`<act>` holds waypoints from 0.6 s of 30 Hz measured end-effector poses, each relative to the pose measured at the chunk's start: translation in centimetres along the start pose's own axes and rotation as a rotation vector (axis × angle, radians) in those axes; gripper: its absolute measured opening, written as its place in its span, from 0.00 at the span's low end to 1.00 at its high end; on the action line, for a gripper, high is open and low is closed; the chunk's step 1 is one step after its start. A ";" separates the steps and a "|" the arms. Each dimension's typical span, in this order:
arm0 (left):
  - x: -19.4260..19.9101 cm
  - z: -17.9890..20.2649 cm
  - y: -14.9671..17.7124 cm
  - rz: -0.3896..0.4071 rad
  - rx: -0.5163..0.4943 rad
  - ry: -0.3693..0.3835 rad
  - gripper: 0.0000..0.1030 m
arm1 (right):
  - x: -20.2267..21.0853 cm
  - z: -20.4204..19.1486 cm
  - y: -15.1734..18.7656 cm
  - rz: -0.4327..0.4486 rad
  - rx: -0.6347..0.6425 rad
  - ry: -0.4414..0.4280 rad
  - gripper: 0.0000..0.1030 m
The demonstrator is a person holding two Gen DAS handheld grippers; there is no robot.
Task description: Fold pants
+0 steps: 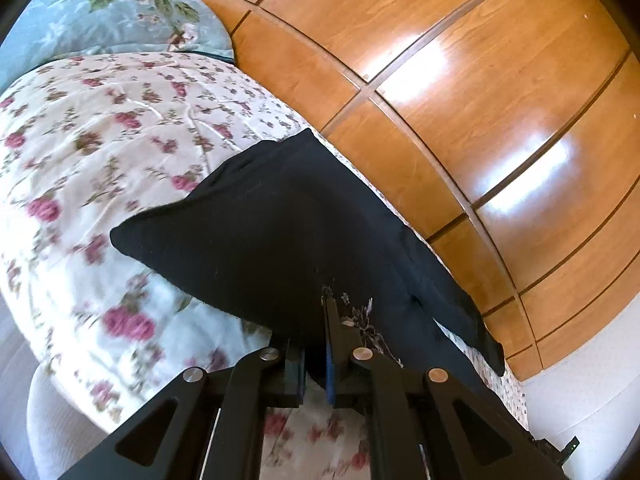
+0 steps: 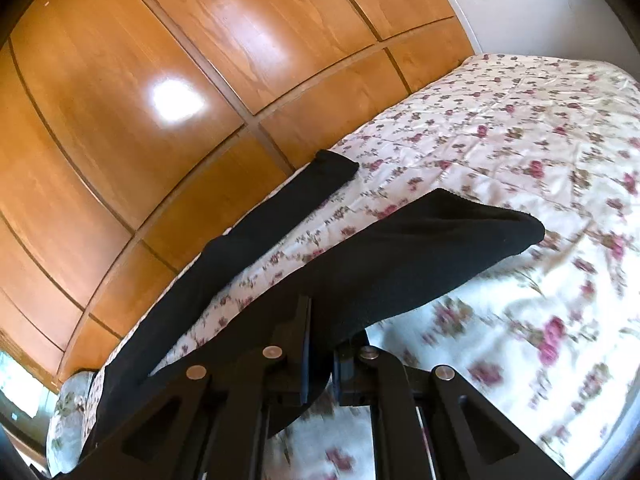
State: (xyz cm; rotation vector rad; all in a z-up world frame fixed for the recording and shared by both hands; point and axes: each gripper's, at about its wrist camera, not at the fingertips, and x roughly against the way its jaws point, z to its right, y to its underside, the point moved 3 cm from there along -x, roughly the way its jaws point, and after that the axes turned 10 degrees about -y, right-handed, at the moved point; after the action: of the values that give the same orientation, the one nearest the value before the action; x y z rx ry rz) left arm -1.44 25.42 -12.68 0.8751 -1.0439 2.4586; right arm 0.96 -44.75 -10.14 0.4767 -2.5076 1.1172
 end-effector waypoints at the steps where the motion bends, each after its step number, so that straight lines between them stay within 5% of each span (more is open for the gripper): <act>1: 0.6 -0.1 0.3 0.004 -0.003 -0.001 0.06 | 0.4 0.0 0.2 -0.001 -0.002 -0.001 0.08; 6: 2.8 -0.5 2.0 0.020 -0.062 -0.021 0.06 | 2.6 0.7 1.5 -0.010 -0.007 0.005 0.08; 14: 0.8 -1.3 4.1 -0.003 -0.085 -0.077 0.07 | 1.4 3.2 3.8 -0.081 -0.059 0.041 0.08; 18: 0.2 -1.8 3.6 -0.017 -0.044 -0.082 0.35 | 1.5 4.5 3.6 -0.076 -0.143 0.015 0.19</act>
State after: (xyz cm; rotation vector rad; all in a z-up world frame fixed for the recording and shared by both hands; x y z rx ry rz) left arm -4.18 24.28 -15.40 0.9745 -1.1097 2.3942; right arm -2.74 -46.15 -14.61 0.5165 -2.5121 0.9035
